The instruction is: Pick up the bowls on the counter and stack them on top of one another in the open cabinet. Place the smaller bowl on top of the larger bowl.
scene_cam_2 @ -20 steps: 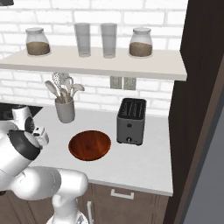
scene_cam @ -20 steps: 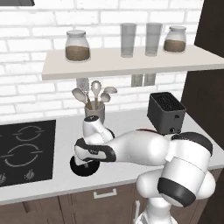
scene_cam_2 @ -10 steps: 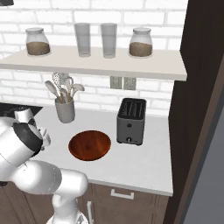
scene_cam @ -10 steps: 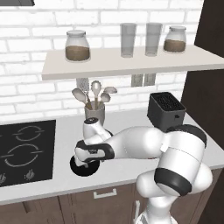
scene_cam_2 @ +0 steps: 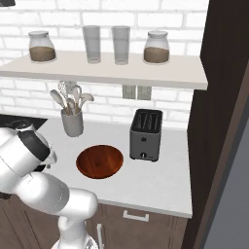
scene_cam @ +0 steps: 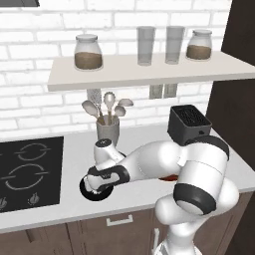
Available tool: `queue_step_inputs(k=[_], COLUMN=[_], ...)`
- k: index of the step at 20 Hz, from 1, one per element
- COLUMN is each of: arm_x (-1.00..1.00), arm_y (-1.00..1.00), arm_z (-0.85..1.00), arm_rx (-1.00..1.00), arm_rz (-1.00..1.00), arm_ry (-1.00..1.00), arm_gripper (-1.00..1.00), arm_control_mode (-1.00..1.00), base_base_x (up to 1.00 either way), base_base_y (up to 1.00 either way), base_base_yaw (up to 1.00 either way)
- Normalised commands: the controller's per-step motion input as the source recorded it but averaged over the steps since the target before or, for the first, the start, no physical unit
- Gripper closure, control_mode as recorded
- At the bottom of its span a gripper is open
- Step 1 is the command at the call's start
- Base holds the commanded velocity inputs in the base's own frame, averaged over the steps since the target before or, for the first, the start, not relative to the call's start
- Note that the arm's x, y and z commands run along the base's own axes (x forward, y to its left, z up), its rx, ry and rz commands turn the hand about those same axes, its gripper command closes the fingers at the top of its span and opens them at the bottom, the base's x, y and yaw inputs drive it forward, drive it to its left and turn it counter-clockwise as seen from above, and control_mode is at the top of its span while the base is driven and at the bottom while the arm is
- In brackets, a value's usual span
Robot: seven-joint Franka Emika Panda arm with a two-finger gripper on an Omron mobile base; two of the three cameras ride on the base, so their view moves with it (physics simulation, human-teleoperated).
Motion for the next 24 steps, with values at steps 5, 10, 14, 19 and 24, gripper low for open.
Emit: queue_step_inputs(k=[5, 10, 14, 19, 24], arm_x=[0.15, 0.05, -0.04, 0.00, 0.07], arm_y=[0.00, 0.00, -0.23, -0.22, 0.00], arm_z=[-0.20, -0.25, 0.00, 0.00, -0.10], arm_rx=[0.00, 0.00, 0.03, 0.08, 0.04], arm_rz=[0.00, 0.00, 0.00, 0.00, 0.00], arm_ry=[-0.05, -0.06, -0.10, -0.01, 0.00], arm_gripper=[-1.00, -1.00, -1.00, -1.00, -1.00], arm_control_mode=[-1.00, -1.00, -1.00, -1.00, -1.00], base_base_x=[0.00, 0.00, 0.00, 0.00, 0.00], base_base_y=[0.00, 0.00, 0.00, 0.00, 0.00], base_base_yaw=[0.00, 0.00, 0.00, 0.00, 0.00])
